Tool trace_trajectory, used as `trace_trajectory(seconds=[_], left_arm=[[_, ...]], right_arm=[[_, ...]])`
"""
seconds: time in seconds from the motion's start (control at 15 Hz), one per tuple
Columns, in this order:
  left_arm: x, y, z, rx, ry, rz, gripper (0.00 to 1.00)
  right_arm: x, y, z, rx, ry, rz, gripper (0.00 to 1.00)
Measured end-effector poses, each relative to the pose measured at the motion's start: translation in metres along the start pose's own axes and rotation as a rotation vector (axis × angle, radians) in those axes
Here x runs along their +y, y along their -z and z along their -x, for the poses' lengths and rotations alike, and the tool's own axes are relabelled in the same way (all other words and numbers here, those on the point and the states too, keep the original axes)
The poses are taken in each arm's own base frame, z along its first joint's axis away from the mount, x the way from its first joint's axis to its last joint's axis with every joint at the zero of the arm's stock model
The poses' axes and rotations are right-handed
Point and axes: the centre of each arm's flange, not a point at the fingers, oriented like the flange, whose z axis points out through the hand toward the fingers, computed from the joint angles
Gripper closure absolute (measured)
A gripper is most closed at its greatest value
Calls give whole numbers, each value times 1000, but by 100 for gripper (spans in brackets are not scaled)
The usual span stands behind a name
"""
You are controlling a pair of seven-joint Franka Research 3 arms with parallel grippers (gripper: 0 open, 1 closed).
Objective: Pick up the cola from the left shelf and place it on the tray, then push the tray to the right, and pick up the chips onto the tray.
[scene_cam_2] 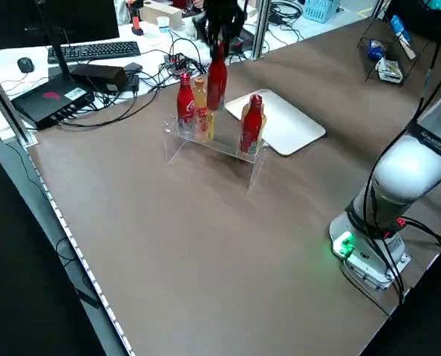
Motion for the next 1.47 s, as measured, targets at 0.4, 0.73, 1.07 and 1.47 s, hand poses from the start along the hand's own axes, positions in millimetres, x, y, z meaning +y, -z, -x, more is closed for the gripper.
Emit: trace_trajectory(seconds=[0.4, 0.73, 1.07, 1.47], left_arm=[[123, -33, -89, -81, 205, -39, 68], [215, -83, -139, -120, 267, -34, 68], [296, -164, -175, -93, 301, 35, 68], [340, -249, -187, -142, 290, 21, 68]], right_arm=[[-1, -2, -4, 9, 2, 1, 29], [-1, -3, -5, 11, 0, 1, 29], [-12, -4, -14, 37, -67, 14, 67], [-12, -3, -14, 41, -78, 17, 89]])
